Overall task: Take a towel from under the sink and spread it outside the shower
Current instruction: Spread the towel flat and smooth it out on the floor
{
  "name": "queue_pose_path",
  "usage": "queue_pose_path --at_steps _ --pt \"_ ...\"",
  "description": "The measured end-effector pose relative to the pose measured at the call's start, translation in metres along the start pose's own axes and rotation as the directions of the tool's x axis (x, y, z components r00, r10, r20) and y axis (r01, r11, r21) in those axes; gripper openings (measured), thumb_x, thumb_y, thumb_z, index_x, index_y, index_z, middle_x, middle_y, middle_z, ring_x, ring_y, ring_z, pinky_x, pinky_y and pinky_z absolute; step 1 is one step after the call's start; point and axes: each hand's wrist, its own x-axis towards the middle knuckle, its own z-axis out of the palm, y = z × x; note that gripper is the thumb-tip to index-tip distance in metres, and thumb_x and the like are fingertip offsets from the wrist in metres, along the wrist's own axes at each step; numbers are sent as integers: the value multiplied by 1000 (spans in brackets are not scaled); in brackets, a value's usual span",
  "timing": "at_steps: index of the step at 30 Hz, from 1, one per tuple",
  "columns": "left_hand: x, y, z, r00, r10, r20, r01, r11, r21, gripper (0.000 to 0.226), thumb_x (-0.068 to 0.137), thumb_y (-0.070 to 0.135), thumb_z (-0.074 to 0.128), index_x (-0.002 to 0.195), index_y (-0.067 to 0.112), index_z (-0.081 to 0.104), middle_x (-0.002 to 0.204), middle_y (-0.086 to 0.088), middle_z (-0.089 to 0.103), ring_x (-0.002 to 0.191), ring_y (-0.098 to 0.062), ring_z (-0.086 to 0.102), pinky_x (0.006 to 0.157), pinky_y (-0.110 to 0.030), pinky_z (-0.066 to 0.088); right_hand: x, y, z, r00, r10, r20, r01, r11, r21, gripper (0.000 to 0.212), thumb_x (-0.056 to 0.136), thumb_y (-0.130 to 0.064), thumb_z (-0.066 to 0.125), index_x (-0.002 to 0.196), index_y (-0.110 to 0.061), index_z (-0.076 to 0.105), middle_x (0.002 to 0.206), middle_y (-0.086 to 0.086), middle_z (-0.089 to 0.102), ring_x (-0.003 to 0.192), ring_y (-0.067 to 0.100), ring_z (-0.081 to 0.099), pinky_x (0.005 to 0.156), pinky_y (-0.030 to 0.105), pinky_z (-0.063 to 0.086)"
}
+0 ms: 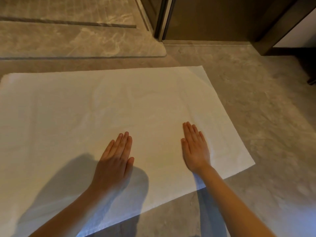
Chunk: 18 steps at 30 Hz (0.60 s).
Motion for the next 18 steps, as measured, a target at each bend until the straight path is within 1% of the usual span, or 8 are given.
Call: queue_pose_path --at_steps 5,7,9,10,12,13,15,18 --pt "-2 5 -9 1000 11 -19 -12 1000 -14 58 99 30 26 150 3 24 160 -13 19 148 -24 17 119 -43 18 1 7 -11 1000 10 20 -10 1000 8 60 100 -44 5 156 -22 5 160 -11 -1 149 10 -2 119 25 -6" --pt "-3 11 -16 999 36 -22 -36 999 -16 58 98 29 28 148 0 29 158 -15 22 147 -28 20 118 -45 20 -8 -14 -13 1000 -16 3 16 999 39 60 101 -43 9 156 -19 10 161 -6 2 149 13 -1 121 30 -1" --pt "-9 28 -16 995 96 -33 -97 995 -18 58 98 29 29 147 -1 30 157 -17 23 146 -30 21 117 -46 21 -29 -47 -7 995 -102 0 101 994 49 57 104 -41 16 156 -19 12 162 -3 5 149 13 -2 121 32 2" --pt "-14 40 -13 990 135 -30 -136 990 -27 58 97 28 31 147 -3 31 157 -18 25 146 -32 22 116 -47 22 -43 -65 -2 990 -141 -2 140 986 94 55 104 -40 17 155 -19 15 162 -2 8 149 13 0 121 31 2" --pt "-25 61 -5 979 203 -11 -203 979 -19 59 95 26 38 144 -5 34 154 -21 29 144 -34 26 114 -48 24 -68 -93 8 984 -178 -5 175 963 203 54 104 -39 14 155 -19 16 161 -2 13 149 12 5 120 31 4" --pt "-29 67 -1 976 217 12 -217 976 -2 59 93 26 40 143 -6 35 153 -21 29 143 -35 27 114 -48 25 -76 -101 12 983 -184 20 175 958 227 54 104 -39 11 155 -20 13 161 -3 11 149 11 4 120 33 5" --pt "-32 69 3 974 221 46 -222 974 40 59 94 25 42 143 -6 33 153 -23 28 143 -36 27 113 -49 28 -83 -101 17 979 -191 75 175 967 184 55 103 -39 6 154 -20 6 162 -5 3 149 9 -5 121 35 4" --pt "-33 64 6 974 220 48 -223 973 63 58 97 25 42 143 -8 30 154 -25 26 144 -37 24 111 -52 33 -80 -85 16 964 -245 108 237 968 81 56 103 -39 11 156 -21 4 163 -4 0 149 9 -8 122 35 2"
